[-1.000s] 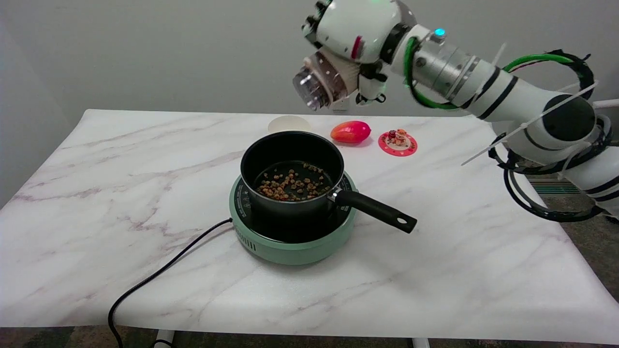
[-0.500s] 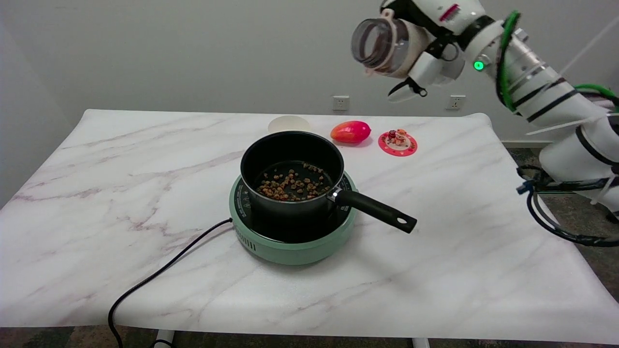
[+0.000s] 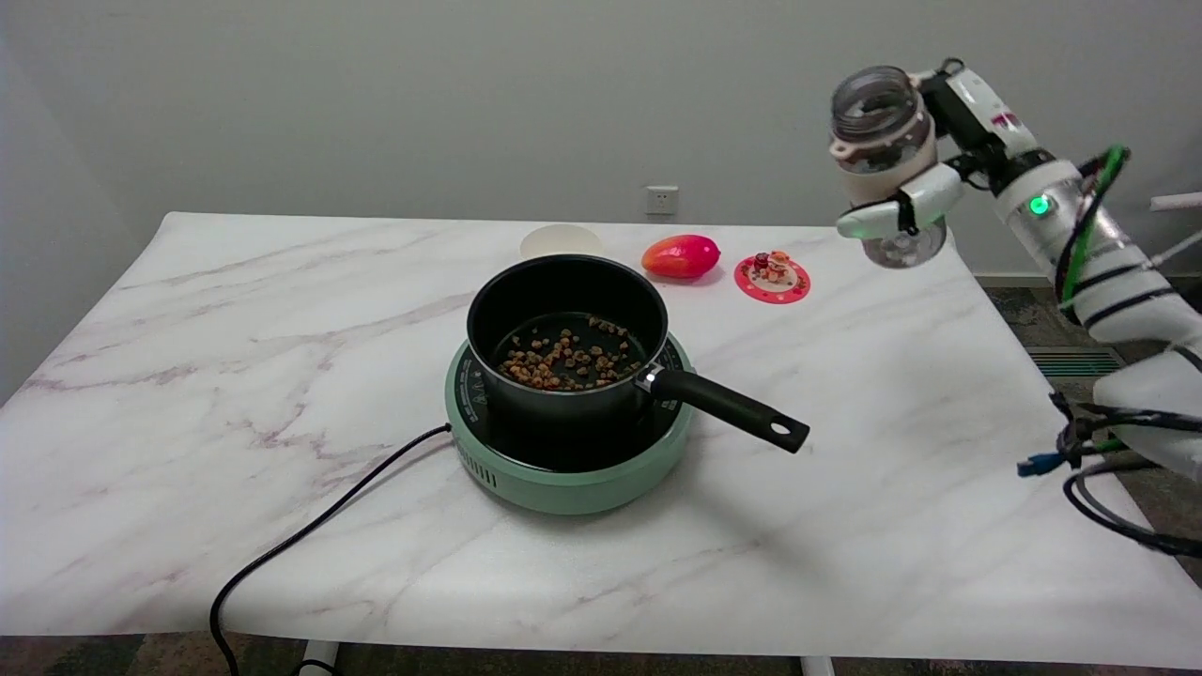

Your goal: Place the bottle onto the table.

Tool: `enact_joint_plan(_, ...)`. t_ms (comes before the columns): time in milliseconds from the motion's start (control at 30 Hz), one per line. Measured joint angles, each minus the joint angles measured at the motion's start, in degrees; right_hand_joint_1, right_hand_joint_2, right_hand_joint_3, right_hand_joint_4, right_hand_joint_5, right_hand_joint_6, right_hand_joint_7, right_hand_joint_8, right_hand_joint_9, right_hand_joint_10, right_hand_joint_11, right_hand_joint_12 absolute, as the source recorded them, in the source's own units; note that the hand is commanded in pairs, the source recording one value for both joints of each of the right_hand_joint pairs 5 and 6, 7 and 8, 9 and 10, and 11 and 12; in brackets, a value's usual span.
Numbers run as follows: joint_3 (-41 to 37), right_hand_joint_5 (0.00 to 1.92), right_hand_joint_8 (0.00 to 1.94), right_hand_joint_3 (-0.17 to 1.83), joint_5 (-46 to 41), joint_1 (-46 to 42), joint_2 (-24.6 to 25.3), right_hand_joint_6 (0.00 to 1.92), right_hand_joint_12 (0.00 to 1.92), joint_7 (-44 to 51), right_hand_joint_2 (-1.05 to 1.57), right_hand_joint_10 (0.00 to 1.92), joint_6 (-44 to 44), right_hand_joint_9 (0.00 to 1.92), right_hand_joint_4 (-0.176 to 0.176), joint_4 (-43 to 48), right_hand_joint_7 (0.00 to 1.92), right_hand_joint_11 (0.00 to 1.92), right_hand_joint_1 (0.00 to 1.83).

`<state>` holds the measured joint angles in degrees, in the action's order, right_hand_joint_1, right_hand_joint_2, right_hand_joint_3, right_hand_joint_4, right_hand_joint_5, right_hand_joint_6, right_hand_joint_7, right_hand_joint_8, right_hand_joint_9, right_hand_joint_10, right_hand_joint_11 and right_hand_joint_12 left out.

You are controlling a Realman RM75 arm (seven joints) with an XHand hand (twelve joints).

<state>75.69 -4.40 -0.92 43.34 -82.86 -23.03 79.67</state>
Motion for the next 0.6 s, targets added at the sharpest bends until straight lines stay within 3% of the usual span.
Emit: enact_joint_plan(600, 1.3, 1.92, 1.92, 0.48, -19.7, -6.7, 2.6, 1.92, 1.25, -0.6, 1.25, 1.41, -13.0, 1.41, 0.0, -17.5, 1.92, 1.25, 1.37)
